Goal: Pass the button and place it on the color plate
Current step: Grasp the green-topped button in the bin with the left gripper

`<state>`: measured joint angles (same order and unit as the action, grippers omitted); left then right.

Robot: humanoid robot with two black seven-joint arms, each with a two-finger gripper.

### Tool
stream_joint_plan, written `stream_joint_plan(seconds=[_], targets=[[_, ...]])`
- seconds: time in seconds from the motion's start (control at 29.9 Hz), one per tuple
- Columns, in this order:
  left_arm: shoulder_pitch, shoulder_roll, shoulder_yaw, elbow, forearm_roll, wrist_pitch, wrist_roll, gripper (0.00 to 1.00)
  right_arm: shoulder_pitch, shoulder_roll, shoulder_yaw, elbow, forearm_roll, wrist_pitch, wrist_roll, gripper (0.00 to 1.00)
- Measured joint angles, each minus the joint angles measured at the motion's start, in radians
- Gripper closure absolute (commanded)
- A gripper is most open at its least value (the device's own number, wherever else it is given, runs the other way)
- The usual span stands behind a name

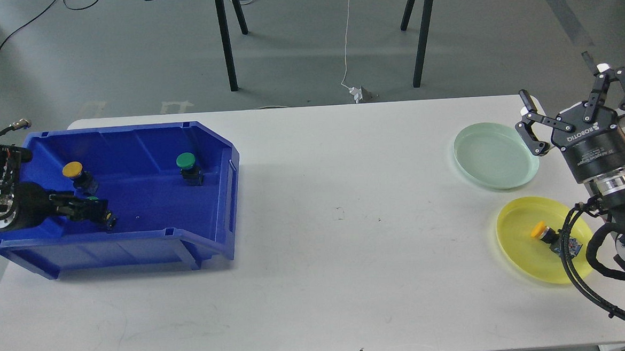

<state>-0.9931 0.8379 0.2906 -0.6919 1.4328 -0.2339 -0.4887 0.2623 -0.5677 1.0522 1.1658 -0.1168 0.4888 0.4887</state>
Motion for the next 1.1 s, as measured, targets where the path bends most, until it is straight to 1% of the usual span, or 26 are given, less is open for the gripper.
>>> stream_joint_plan(seconds=[0.1, 0.17, 0.2, 0.33, 0.37, 0.5, 0.6, 0.7, 0.74, 0.77, 0.9, 1.1], targets=[[0.0, -0.002, -0.001, 0.0, 0.0, 0.0, 0.0, 0.2, -0.004, 0.0, 0.0, 0.0, 0.0, 0.0, 0.0, 0.02], [0.0, -0.003, -0.001, 0.0, 0.0, -0.001, 0.0, 0.23, -0.006, 0.0, 0.0, 0.0, 0.0, 0.0, 0.0, 0.02], [0.0, -0.003, -0.001, 0.0, 0.0, -0.001, 0.0, 0.26, -0.006, 0.0, 0.0, 0.0, 0.0, 0.0, 0.0, 0.02], [0.0, -0.008, -0.001, 0.0, 0.0, -0.007, 0.0, 0.44, -0.007, 0.0, 0.0, -0.002, 0.0, 0.0, 0.0, 0.02], [0.0, -0.009, -0.001, 0.0, 0.0, -0.01, 0.0, 0.45, -0.008, -0.001, 0.0, -0.002, 0.0, 0.0, 0.0, 0.02], [0.0, -0.013, 0.0, -0.004, 0.001, -0.013, 0.0, 0.47, -0.011, -0.001, 0.001, -0.003, 0.0, 0.0, 0.0, 0.02], [0.002, -0.014, 0.001, -0.007, 0.001, -0.013, 0.0, 0.52, -0.012, -0.001, 0.002, -0.003, 0.0, 0.0, 0.0, 0.02], [0.002, -0.013, 0.001, -0.007, 0.002, -0.013, 0.0, 0.65, -0.013, -0.001, 0.002, -0.004, 0.0, 0.0, 0.0, 0.02], [0.002, -0.013, 0.001, -0.008, 0.002, -0.013, 0.0, 0.72, -0.013, -0.001, 0.002, -0.004, 0.0, 0.0, 0.0, 0.02], [0.002, -0.013, 0.0, -0.01, 0.002, -0.013, 0.0, 0.76, -0.014, -0.001, 0.002, -0.004, 0.0, 0.0, 0.0, 0.02], [0.001, -0.01, 0.0, -0.013, 0.003, -0.023, 0.0, 0.81, -0.014, -0.001, 0.002, -0.005, 0.0, 0.0, 0.0, 0.02], [-0.014, 0.001, -0.002, -0.014, 0.003, -0.026, 0.0, 0.83, -0.014, -0.001, 0.002, -0.005, 0.0, 0.0, 0.0, 0.02]])
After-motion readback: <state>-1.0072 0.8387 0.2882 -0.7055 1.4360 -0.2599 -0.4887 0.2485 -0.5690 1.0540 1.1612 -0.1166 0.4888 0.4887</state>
